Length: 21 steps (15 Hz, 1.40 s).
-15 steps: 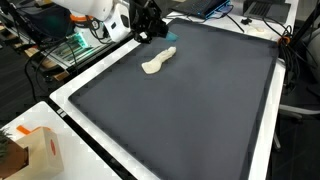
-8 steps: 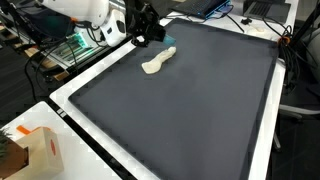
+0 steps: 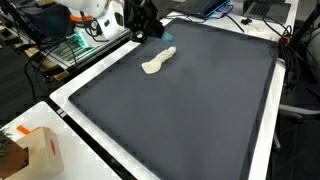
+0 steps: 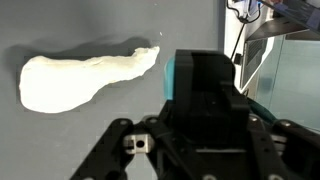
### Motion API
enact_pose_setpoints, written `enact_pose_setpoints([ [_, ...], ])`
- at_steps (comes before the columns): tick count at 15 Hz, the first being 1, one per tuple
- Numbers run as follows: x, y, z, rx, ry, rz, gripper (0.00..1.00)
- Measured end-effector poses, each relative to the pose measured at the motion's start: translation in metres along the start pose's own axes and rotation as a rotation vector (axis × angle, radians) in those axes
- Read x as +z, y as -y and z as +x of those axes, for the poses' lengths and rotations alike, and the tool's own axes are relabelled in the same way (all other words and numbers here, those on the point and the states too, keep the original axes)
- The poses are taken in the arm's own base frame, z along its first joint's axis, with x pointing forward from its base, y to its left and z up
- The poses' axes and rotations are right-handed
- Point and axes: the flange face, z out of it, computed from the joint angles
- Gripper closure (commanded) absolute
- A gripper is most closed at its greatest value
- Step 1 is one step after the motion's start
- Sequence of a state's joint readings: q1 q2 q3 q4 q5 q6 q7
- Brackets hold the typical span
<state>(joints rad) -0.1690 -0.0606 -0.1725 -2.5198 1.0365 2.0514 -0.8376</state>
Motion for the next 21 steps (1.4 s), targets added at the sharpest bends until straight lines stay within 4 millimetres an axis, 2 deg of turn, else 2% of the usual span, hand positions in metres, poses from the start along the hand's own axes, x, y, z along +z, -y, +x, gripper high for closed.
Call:
enact_pose_setpoints([
  [7, -0.011, 0.045, -0.002, 0.030, 0.062, -0.107, 0.75],
  [21, -0.023, 0.164, -0.020, 0.044, 0.084, -0.476, 0.75],
])
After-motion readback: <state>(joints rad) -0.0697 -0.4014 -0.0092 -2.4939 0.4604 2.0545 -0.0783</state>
